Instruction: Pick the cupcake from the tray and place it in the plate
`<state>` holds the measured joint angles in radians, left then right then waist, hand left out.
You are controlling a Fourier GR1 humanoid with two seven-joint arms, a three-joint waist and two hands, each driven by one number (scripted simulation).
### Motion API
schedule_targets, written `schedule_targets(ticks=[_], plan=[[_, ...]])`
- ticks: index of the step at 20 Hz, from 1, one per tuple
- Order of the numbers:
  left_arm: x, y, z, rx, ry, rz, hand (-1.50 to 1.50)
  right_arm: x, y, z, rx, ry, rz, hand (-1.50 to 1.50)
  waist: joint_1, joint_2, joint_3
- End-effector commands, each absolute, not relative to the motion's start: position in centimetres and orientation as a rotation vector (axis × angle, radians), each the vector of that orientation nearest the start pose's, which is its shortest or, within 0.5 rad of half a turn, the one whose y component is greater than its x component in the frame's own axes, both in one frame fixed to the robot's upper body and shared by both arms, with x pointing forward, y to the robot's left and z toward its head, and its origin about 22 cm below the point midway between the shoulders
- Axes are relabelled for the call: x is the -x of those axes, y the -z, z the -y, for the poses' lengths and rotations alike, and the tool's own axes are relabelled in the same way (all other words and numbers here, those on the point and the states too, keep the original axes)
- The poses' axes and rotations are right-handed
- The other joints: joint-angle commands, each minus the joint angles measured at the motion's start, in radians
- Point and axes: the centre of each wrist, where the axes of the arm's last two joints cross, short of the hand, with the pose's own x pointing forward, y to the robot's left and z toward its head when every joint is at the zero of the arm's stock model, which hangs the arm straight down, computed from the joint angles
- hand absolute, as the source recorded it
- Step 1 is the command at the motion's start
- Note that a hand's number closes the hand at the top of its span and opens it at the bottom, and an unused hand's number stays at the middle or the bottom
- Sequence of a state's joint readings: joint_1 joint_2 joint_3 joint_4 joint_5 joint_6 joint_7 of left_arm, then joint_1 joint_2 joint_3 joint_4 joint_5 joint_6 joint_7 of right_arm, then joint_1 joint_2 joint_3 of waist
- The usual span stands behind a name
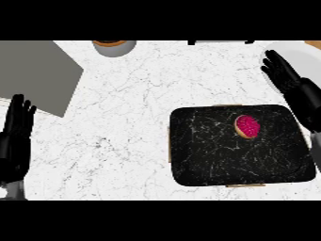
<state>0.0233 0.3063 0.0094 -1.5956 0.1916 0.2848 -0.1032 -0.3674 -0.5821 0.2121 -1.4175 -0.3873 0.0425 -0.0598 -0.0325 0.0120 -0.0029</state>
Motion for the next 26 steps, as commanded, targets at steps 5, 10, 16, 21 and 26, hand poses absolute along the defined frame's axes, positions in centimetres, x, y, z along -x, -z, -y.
schedule_targets(ticks=[5, 10, 16, 21, 26], plan=[[-26.1, -6.8, -27.0, -0.156, 0.288, 1.862, 0.00, -30.5, 0.1, 30.9, -0.287, -0.330, 0.997, -1.50, 0.074, 0.049, 0.010], [-26.8, -7.7, -24.6, 0.009, 0.479, 1.835, 0.00, -33.5, -5.9, 33.7, -0.057, -0.933, 0.800, -1.50, 0.111, 0.022, 0.005], [-28.3, -8.0, -24.6, 0.025, 0.503, 1.809, 0.00, -39.0, -10.7, 29.6, 0.081, -1.225, 0.805, -1.50, 0.107, 0.011, 0.004], [-27.7, -7.6, -24.7, 0.031, 0.491, 1.785, 0.00, -42.3, -12.0, 26.2, 0.124, -1.321, 0.715, -1.50, 0.088, 0.000, 0.003], [-28.9, -9.3, -23.9, 0.004, 0.480, 1.793, 0.00, -44.7, -13.7, 25.9, 0.014, -1.298, 0.509, -1.50, 0.073, -0.003, 0.003]])
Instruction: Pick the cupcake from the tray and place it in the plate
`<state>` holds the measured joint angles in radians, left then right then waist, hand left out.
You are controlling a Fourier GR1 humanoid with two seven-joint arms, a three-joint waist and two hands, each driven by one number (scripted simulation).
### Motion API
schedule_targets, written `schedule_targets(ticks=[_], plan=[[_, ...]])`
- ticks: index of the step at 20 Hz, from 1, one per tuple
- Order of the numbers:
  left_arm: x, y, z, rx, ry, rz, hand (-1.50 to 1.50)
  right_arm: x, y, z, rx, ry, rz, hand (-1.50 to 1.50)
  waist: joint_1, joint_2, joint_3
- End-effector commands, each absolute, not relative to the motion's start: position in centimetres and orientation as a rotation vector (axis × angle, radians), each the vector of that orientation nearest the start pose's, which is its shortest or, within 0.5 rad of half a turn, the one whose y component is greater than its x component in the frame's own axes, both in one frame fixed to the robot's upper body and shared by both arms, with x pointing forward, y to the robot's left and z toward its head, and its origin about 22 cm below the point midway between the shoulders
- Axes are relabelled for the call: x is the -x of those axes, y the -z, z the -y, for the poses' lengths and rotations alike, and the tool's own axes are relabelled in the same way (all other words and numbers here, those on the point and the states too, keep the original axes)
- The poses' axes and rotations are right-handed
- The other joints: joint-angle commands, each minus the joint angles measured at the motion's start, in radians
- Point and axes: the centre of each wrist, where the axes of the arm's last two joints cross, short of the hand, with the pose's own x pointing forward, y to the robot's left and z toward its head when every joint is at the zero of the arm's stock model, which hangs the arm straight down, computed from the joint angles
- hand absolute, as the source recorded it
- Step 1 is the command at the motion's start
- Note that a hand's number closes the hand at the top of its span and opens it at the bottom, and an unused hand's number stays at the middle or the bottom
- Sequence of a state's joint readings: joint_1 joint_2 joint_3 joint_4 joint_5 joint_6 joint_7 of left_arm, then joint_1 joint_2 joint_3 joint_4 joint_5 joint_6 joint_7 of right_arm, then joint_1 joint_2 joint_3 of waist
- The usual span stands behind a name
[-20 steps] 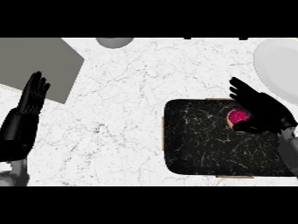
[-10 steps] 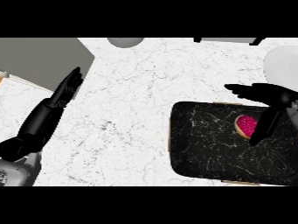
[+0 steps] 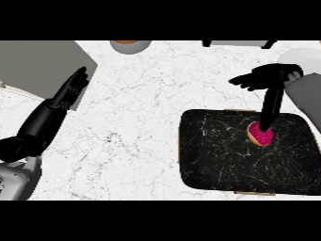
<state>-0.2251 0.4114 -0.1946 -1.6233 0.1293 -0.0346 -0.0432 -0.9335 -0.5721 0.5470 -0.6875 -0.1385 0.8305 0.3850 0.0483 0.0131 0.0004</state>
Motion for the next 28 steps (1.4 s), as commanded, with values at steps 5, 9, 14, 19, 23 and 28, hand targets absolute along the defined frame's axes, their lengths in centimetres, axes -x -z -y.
schedule_targets(ticks=[5, 9, 14, 19, 23, 28], plan=[[-27.8, -6.8, -23.0, 0.020, 0.490, 1.783, 0.00, -45.4, -12.8, 26.6, -0.066, -1.337, 0.336, -1.50, -0.007, -0.001, 0.000], [-29.4, -8.8, -24.7, 0.014, 0.494, 1.793, 0.00, -46.5, -15.7, 26.7, 0.017, -1.369, 0.262, -1.50, -0.002, 0.005, 0.000], [-28.3, -7.6, -24.0, 0.024, 0.488, 1.811, 0.00, -46.8, -15.6, 27.4, 0.027, -1.324, 0.233, -1.50, 0.007, 0.008, 0.000], [-28.7, -7.1, -23.6, 0.031, 0.500, 1.807, 0.00, -46.2, -13.2, 28.2, 0.036, -1.292, 0.229, -1.50, 0.004, 0.011, 0.001], [-28.5, -10.1, -26.5, 0.036, 0.500, 1.793, 0.00, -46.0, -12.5, 29.1, -0.045, -1.289, 0.206, -1.50, 0.007, 0.006, 0.001], [-27.0, -8.4, -24.6, 0.037, 0.472, 1.795, 0.00, -46.2, -11.9, 27.2, -0.061, -1.342, 0.169, -1.50, 0.006, 0.002, 0.001]])
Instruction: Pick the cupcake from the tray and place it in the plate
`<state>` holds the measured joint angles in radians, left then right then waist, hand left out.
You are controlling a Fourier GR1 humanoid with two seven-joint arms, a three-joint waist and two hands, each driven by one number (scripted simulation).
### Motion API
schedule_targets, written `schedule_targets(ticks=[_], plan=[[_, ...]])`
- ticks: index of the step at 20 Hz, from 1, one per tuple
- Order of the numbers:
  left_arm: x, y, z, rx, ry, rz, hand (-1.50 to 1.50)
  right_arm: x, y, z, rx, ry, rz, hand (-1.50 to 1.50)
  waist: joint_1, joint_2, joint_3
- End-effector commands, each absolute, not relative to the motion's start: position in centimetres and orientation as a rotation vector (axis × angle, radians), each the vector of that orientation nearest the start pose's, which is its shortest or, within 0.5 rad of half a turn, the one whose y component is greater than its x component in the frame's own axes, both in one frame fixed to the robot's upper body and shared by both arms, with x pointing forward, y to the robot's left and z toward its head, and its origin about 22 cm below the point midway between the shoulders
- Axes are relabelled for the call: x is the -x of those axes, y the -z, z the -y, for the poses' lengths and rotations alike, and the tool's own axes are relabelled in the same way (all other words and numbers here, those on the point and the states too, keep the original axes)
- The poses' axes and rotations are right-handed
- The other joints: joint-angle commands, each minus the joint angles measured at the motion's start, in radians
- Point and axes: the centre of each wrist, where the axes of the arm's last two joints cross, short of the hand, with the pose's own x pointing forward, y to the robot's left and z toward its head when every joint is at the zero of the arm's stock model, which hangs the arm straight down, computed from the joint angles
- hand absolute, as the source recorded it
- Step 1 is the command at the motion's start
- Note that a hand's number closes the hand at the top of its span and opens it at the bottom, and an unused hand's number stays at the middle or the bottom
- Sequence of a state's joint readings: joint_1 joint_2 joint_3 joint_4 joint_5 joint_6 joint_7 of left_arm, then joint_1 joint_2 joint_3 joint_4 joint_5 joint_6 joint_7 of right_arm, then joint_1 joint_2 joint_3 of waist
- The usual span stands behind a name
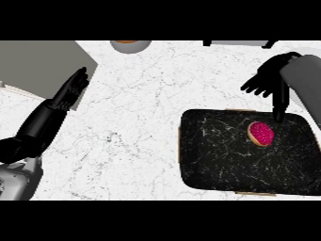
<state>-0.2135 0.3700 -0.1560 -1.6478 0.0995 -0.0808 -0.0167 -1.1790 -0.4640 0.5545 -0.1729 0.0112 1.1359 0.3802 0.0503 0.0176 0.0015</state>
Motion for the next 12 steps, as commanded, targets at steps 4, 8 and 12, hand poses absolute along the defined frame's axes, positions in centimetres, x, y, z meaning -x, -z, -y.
schedule_targets(ticks=[4, 8, 12], plan=[[-27.1, -7.2, -26.0, 0.016, 0.493, 1.786, 0.00, -45.4, -10.0, 27.9, -0.079, -1.369, 0.145, -1.50, -0.004, -0.002, 0.000], [-28.1, -7.8, -24.7, 0.003, 0.502, 1.801, 0.00, -44.7, -7.9, 27.0, -0.101, -1.416, 0.108, -1.50, -0.015, -0.004, 0.000], [-26.6, -6.3, -24.7, 0.000, 0.473, 1.794, 0.00, -44.0, -6.4, 27.4, -0.131, -1.430, 0.067, -1.50, -0.025, -0.010, -0.001]])
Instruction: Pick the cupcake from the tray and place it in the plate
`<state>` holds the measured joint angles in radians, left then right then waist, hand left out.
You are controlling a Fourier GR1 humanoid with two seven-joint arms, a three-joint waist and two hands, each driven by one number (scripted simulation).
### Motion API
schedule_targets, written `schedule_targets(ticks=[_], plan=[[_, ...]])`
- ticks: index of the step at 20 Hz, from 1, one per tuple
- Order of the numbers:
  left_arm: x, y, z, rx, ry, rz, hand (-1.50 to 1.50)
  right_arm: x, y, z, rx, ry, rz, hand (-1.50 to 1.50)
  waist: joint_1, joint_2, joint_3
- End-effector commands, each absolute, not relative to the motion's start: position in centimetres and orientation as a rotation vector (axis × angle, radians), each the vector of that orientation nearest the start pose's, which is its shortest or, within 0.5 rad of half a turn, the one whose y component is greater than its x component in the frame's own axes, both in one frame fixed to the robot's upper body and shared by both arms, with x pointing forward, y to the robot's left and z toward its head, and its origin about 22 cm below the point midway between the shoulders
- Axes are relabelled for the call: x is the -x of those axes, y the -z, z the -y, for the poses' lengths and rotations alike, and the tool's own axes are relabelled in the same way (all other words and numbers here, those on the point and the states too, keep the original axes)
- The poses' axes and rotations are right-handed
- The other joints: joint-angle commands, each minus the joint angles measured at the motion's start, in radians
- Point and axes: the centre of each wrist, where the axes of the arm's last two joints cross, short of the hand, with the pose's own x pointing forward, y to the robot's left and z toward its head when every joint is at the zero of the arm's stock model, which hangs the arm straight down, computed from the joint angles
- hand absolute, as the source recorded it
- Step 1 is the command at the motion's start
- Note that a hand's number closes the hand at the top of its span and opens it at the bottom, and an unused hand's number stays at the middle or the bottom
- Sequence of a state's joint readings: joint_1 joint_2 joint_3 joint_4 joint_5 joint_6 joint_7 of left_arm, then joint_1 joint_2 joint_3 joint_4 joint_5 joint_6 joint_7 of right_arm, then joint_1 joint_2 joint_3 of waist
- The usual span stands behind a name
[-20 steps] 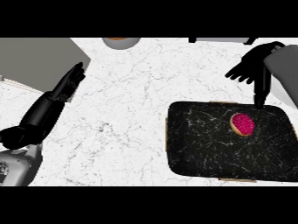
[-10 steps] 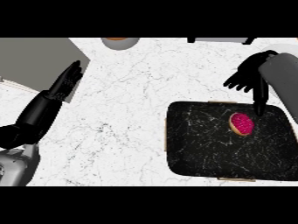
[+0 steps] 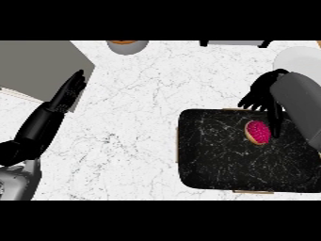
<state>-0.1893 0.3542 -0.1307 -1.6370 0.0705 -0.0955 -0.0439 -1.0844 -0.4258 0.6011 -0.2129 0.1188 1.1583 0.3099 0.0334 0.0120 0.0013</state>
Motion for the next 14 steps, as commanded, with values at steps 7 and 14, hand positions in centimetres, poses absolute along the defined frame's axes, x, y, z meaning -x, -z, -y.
schedule_targets(ticks=[7, 14], plan=[[-27.5, -9.4, -25.8, 0.015, 0.472, 1.796, 0.00, -42.7, -3.0, 25.9, -0.173, -1.458, -0.008, -1.50, -0.006, -0.005, 0.000], [-28.7, -7.7, -25.4, -0.014, 0.457, 1.771, 0.00, -42.3, -2.6, 25.0, -0.167, -1.523, -0.025, -1.50, -0.026, -0.008, -0.001]])
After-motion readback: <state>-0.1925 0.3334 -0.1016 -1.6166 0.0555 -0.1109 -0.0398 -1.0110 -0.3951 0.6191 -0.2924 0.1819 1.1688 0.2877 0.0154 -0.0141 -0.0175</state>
